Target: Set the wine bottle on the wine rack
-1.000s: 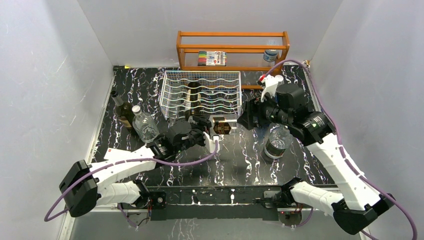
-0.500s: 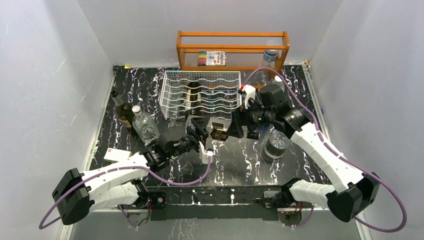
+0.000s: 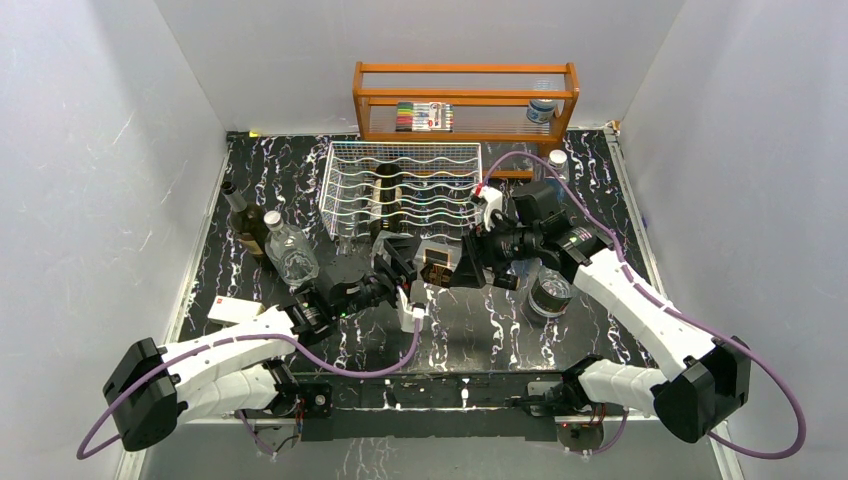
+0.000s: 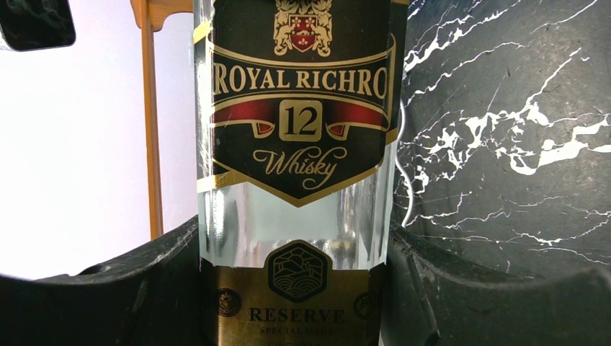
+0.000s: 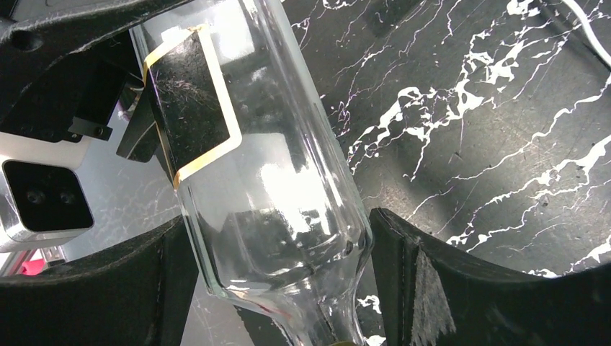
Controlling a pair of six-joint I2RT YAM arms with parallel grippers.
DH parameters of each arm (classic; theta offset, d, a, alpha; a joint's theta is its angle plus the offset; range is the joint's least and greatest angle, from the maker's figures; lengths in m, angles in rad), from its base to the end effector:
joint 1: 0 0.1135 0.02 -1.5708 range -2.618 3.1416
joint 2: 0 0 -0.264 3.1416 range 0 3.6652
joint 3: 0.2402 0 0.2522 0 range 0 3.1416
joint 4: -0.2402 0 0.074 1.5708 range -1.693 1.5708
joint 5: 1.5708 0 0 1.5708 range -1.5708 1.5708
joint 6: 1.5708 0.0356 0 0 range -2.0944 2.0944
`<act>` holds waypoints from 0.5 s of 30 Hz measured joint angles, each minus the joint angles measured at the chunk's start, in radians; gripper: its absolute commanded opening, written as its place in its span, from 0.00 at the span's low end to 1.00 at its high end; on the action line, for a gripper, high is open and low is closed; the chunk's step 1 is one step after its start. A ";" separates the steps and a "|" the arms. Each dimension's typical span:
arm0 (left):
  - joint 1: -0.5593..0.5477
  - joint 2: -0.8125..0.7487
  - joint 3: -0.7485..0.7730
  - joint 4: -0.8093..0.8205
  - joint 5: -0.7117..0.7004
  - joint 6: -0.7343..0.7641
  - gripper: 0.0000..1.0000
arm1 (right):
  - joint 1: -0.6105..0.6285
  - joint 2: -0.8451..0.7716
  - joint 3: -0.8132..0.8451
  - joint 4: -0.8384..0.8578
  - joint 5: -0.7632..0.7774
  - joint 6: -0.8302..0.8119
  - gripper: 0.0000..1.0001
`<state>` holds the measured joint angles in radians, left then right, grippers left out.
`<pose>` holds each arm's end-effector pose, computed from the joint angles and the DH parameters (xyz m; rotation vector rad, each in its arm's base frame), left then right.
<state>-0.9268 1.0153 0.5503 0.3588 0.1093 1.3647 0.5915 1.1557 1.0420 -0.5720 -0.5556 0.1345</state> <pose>0.1382 -0.1906 0.2700 1.5645 0.6174 0.2383 0.1924 0.1519 0.3209 -0.8274 2.1795 1.0046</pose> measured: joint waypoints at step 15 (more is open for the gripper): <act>0.002 0.021 0.008 -0.059 0.002 -0.003 0.00 | 0.066 0.017 -0.006 -0.045 0.022 -0.012 0.91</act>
<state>-0.9245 1.0367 0.5579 0.3000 0.1116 1.3617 0.6571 1.1728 1.0363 -0.6174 -0.5339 0.1223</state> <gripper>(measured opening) 0.629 0.893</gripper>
